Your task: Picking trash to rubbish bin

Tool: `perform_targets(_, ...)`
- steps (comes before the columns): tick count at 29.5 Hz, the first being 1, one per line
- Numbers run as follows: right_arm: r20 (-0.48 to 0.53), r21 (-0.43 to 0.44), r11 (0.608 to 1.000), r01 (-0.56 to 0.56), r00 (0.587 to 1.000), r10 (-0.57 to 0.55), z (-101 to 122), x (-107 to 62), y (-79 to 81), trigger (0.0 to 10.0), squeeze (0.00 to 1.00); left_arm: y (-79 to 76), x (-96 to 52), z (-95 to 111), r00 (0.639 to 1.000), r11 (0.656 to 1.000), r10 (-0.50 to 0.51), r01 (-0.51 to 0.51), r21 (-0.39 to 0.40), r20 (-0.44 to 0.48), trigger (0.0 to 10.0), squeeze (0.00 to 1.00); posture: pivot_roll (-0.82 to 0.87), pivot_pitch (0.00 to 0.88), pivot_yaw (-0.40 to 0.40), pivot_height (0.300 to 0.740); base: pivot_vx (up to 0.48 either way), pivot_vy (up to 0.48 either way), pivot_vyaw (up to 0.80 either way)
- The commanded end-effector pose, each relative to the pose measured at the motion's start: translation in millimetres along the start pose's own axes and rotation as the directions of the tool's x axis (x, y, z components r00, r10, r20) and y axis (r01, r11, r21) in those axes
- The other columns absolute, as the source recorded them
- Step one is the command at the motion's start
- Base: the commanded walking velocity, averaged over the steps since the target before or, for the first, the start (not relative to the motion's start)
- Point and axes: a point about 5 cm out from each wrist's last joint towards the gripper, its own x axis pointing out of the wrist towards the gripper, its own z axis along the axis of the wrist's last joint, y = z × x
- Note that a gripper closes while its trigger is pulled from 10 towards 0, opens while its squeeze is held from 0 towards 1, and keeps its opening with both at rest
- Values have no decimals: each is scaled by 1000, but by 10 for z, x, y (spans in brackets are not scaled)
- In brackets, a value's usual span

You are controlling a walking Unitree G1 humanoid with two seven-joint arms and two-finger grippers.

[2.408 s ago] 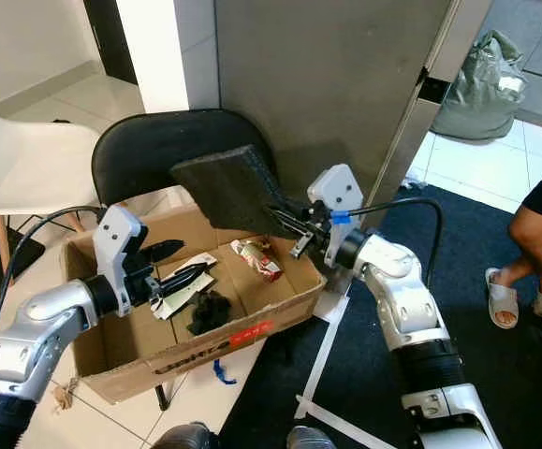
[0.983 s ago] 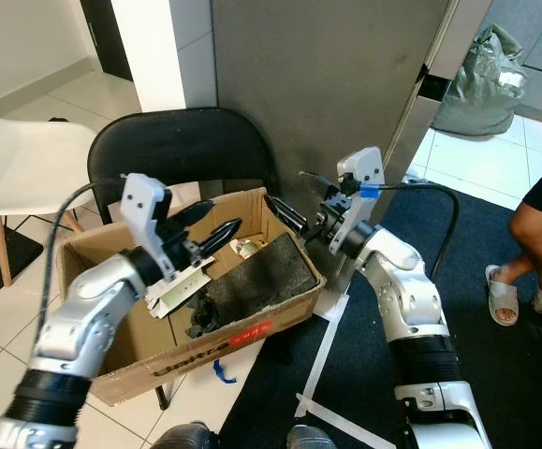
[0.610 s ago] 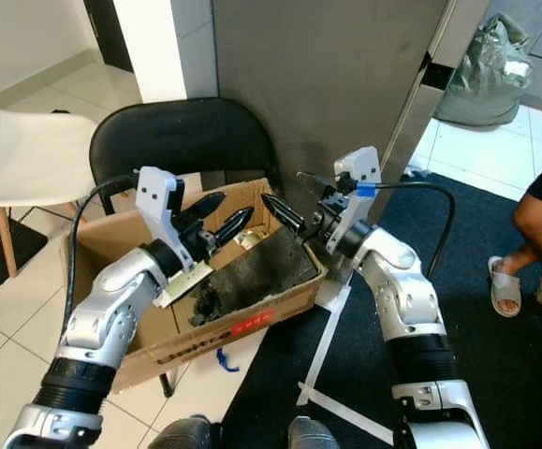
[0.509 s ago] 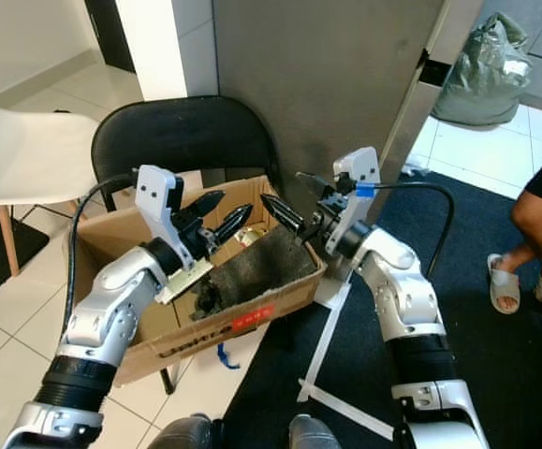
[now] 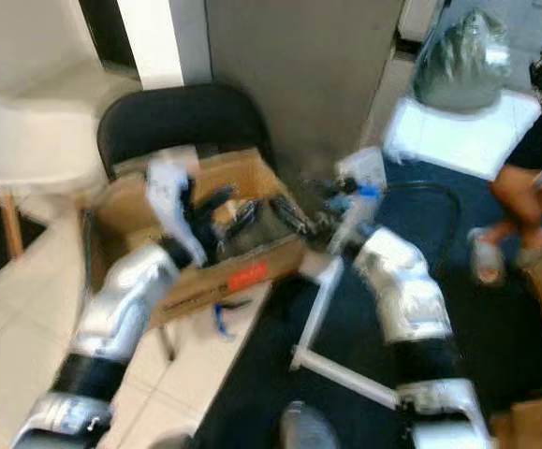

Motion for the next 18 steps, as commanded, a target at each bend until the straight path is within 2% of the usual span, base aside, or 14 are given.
perform_targets(1, -16, -8, 1000, 4, 1000, -4, -35, -9, -1, 10000, 0, -2, -6, -43, 1000, 1000, -2, 2, 1, -11, 10000, 0, -39, 0, -50, 740, -296, 0, 0)
perform_targets(12, -51, -85, 996, -10, 999, 6, -66, 2, 11, 10000, 0, -1, 24, -36, 1000, 1000, -13, 13, 10, -3, 10000, 0, -53, 0, -56, 740, -297, 0, 0)
perform_targets(18, -55, -91, 995, -31, 998, 26, -77, -3, 36, 10000, 0, -25, 25, -60, 1000, 1000, -21, 21, 11, -8, 10000, 0, -55, 0, -55, 740, -297, 0, 0)
